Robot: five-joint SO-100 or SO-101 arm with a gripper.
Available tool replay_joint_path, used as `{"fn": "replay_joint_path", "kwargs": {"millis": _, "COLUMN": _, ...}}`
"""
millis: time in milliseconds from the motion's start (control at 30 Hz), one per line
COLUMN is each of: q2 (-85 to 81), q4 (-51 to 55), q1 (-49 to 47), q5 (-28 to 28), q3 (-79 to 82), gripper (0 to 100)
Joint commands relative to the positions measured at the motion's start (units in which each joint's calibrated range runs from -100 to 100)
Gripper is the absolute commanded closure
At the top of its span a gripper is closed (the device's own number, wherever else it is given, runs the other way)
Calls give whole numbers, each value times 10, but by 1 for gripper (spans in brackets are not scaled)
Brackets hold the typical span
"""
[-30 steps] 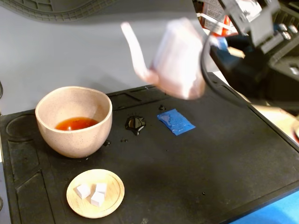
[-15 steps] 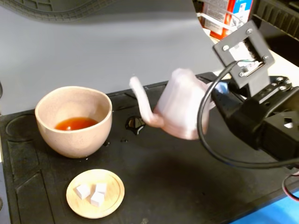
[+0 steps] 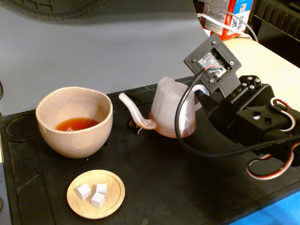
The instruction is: Pick up a kettle and pour liquid into a cup.
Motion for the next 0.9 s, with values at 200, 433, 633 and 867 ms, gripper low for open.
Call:
{"fn": "replay_joint_path", "kwargs": {"millis": 200, "q2": 22, "q4": -15, "q1": 26, "q5": 31, "q3": -58, "gripper": 99}}
{"fn": "replay_joint_path", "kwargs": {"millis": 433, "q2": 25, "q4": -9, "q1": 35, "q5": 31, "q3": -87, "gripper": 99}}
{"fn": "replay_joint_path", "kwargs": {"millis": 633, "q2": 25, "q4": -8, "q1": 35, "q5": 31, "q3": -82, "gripper": 99}}
{"fn": "replay_joint_path", "kwargs": {"millis": 867, "q2": 53, "q4": -14, "q1": 32, "q5": 31, "q3": -80, "gripper": 99}}
